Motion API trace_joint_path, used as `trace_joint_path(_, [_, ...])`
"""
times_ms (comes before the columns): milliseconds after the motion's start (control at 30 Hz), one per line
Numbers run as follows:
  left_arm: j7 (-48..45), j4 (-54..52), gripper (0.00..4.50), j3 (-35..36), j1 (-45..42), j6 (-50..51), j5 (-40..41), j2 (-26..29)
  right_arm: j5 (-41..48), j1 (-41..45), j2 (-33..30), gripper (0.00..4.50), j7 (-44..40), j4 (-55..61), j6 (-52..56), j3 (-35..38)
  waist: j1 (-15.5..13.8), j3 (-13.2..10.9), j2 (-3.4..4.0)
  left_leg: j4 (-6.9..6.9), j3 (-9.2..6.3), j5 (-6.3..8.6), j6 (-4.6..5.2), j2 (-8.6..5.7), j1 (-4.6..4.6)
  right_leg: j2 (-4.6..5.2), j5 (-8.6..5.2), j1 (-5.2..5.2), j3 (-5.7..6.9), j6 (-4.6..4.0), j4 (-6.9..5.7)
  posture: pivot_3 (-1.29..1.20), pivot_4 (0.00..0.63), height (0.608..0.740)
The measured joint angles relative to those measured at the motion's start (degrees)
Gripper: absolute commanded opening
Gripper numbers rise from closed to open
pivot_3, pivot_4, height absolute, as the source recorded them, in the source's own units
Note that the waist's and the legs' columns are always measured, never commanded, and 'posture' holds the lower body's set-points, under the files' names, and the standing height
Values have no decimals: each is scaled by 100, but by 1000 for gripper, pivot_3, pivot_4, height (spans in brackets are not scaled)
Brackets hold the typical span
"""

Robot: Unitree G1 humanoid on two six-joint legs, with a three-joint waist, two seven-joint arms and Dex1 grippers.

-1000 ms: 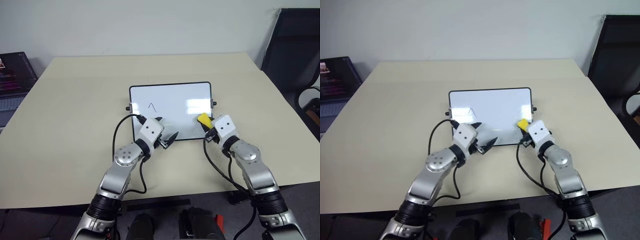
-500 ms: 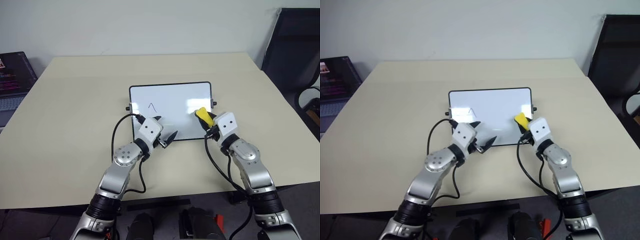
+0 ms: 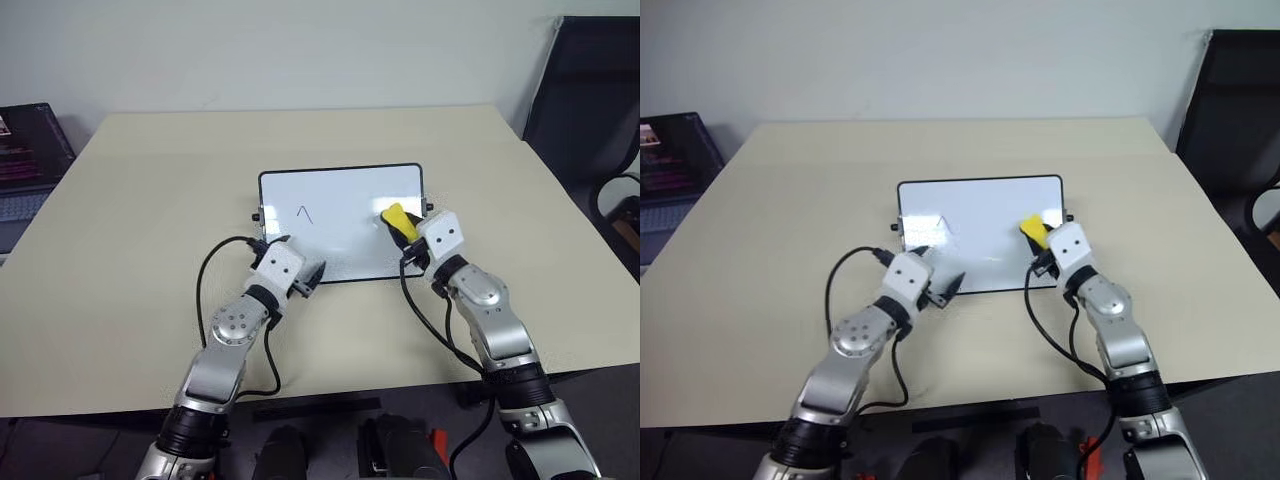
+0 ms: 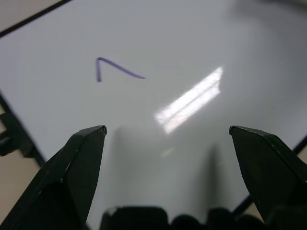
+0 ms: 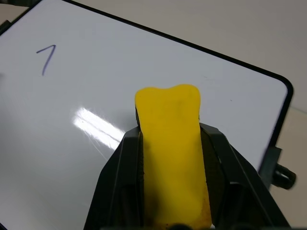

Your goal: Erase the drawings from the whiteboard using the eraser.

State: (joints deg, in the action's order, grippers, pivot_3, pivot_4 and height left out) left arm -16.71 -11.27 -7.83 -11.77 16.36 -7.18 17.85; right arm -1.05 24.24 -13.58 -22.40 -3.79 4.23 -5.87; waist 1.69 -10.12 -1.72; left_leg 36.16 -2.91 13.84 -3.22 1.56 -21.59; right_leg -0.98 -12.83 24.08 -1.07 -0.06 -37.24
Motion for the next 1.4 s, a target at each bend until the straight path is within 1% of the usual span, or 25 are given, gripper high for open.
trace_joint_path(133, [218,-22,4500,37,6,83,-132,-26,0,272,130,1222,-13,-295,-115,-110,-1,0,0,0,2,0,0,0,-1,0,1,1,0,1,2,0,150,740])
trace_joint_path(367, [264,-45,4500,65,152,94,-137,-74,-11,709,293,1222,-156,-680,-316,-376,7,0,0,-1,2,0,0,2,-1,0,1,2,0,0,0,0,150,740])
trace_joint_path(567, [270,-155,4500,81,284,95,-138,-122,-78,1314,746,1222,-192,-1184,-522,-636,11,0,1,-1,0,0,0,5,1,0,1,3,0,-1,-4,0,150,740])
trace_joint_path(733, [317,-200,4500,150,290,118,-137,-123,-286,1480,1070,1222,-146,-1654,-601,-933,4,0,1,-1,0,0,0,3,-2,1,1,3,1,-1,-1,0,150,740])
trace_joint_path(900, [357,-203,4500,251,311,197,-135,-111,-524,1722,1138,1222,-130,-2063,-546,-1110,4,0,1,-1,-1,0,0,3,-2,2,1,3,2,-1,-1,0,150,740])
trace_joint_path(1067, [362,-214,4500,284,313,213,-135,-112,-809,2125,1195,1222,24,-2663,-429,-1126,5,-1,1,-1,-1,0,0,4,-1,2,1,5,2,-2,-3,0,150,740])
trace_joint_path(1200, [371,-221,4500,312,314,214,-136,-121,-898,2413,1298,1222,126,-2909,-439,-1118,7,-1,1,-3,-2,0,0,5,-3,2,1,6,1,-2,-2,0,150,740])
trace_joint_path(1400, [368,-241,4500,315,355,214,-136,-129,-900,2545,1520,1222,173,-3280,-512,-1111,10,-1,1,-3,-2,0,0,5,-4,2,1,6,0,-2,-1,0,150,740])
